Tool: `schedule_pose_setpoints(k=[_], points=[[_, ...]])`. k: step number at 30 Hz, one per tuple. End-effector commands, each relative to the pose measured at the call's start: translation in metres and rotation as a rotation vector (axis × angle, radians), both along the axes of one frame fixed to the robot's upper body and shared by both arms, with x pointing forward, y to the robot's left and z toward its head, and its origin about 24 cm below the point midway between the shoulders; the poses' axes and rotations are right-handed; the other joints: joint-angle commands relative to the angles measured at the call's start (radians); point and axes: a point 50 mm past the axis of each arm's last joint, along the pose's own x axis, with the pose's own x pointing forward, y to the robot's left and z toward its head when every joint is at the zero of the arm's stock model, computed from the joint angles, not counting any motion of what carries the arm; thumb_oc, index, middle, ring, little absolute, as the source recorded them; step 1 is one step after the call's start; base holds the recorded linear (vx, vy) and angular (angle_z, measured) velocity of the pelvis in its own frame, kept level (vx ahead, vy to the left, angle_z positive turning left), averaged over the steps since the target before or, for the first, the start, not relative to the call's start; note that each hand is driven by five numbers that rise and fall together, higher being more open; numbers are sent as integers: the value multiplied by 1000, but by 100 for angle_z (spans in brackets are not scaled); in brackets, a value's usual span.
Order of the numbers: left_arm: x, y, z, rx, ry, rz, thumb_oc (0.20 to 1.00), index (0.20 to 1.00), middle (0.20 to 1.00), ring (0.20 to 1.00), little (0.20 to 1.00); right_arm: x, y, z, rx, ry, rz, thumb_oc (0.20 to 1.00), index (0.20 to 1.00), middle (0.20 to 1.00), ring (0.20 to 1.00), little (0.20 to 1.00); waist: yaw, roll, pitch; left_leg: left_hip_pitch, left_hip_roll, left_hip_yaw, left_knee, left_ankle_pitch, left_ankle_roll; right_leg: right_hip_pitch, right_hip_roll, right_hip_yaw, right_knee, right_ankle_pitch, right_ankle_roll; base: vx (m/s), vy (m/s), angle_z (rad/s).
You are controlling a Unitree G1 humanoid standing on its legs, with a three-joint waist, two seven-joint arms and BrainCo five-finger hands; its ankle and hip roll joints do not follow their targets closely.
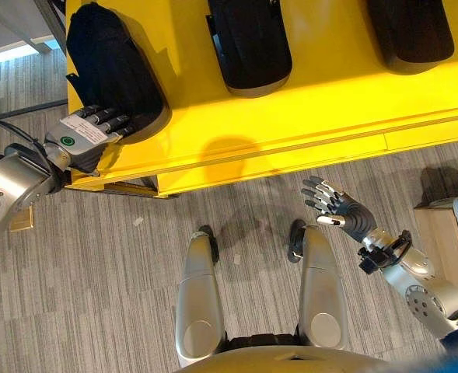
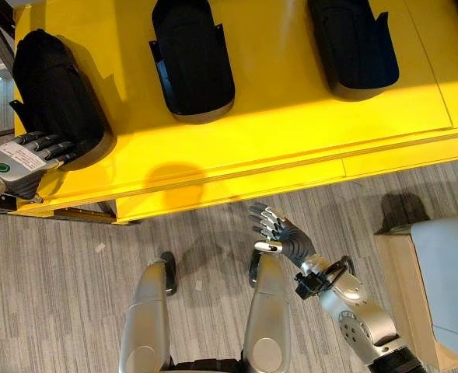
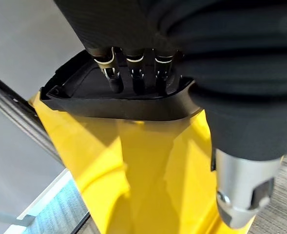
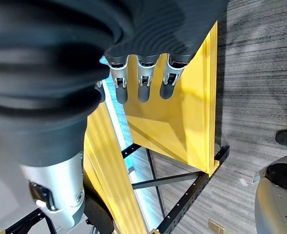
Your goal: Move parts from the plastic box to the shelf.
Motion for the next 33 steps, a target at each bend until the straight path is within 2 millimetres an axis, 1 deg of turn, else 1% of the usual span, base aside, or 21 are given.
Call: schedule_pose_setpoints(k=[1, 7, 11, 16, 20, 25, 26, 29, 31, 33], points=[[-11, 4, -5, 68, 56, 14, 1000, 1000, 1000, 1000, 1000, -7, -1, 9, 13, -51, 14, 1000, 1000, 1000, 1000, 1000, 2, -6, -71, -16, 20, 38, -84, 90, 39, 45, -33, 63, -112, 69, 66, 0, 0, 0], [-15, 7, -5, 42, 31, 30, 1000, 1000, 1000, 1000, 1000, -7, -2, 11, 12, -57, 7, 1000, 1000, 1000, 1000, 1000, 5, -2, -73, -13, 17, 39, -83, 88, 40, 46, -32, 65, -110, 67, 66, 0, 0, 0], [-19, 15, -9, 37, 38, 66, 1000, 1000, 1000, 1000, 1000, -6, -1, 11, 12, -58, 6, 1000, 1000, 1000, 1000, 1000, 5, 0, -74, -10, 17, 39, -83, 88, 40, 47, -31, 66, -109, 64, 64, 0, 0, 0], [-23, 28, -6, 38, 20, 128, 1000, 1000, 1000, 1000, 1000, -5, -1, 11, 8, -58, 2, 1000, 1000, 1000, 1000, 1000, 11, 9, -73, -5, 15, 38, -86, 89, 41, 54, -33, 63, -109, 62, 63, 0, 0, 0], [-25, 34, -4, 36, 8, 154, 1000, 1000, 1000, 1000, 1000, -4, 0, 11, 11, -59, 7, 1000, 1000, 1000, 1000, 1000, 10, 12, -73, -3, 15, 38, -86, 89, 40, 56, -32, 63, -108, 60, 63, 0, 0, 0], [-26, 44, 5, 29, -49, 196, 1000, 1000, 1000, 1000, 1000, -3, 1, 10, 14, -55, 1, 1000, 1000, 1000, 1000, 1000, 13, 18, -74, 0, 13, 38, -89, 90, 40, 62, -33, 61, -110, 60, 63, 0, 0, 0], [-26, 48, 11, 14, -93, 213, 1000, 1000, 1000, 1000, 1000, -3, 0, 9, 12, -57, -4, 1000, 1000, 1000, 1000, 1000, 14, 19, -76, 1, 12, 38, -90, 92, 40, 62, -33, 61, -110, 60, 62, 0, 0, 0], [-27, 54, 16, -3, -134, 236, 1000, 1000, 1000, 1000, 1000, -2, 0, 9, 15, -56, -8, 1000, 1000, 1000, 1000, 1000, 14, 19, -77, 2, 12, 38, -91, 92, 41, 64, -33, 62, -110, 60, 61, 0, 0, 0], [-28, 58, 24, -34, -194, 250, 1000, 1000, 1000, 1000, 1000, -1, 0, 8, 19, -59, -15, 1000, 1000, 1000, 1000, 1000, 16, 21, -79, 2, 11, 40, -91, 93, 41, 61, -32, 63, -109, 61, 62, 0, 0, 0], [-31, 65, 37, -60, -286, 272, 1000, 1000, 1000, 1000, 1000, -2, -1, 6, 22, -52, -26, 1000, 1000, 1000, 1000, 1000, 18, 21, -82, 4, 12, 39, -94, 94, 42, 62, -33, 64, -111, 62, 62, 0, 0, 0]])
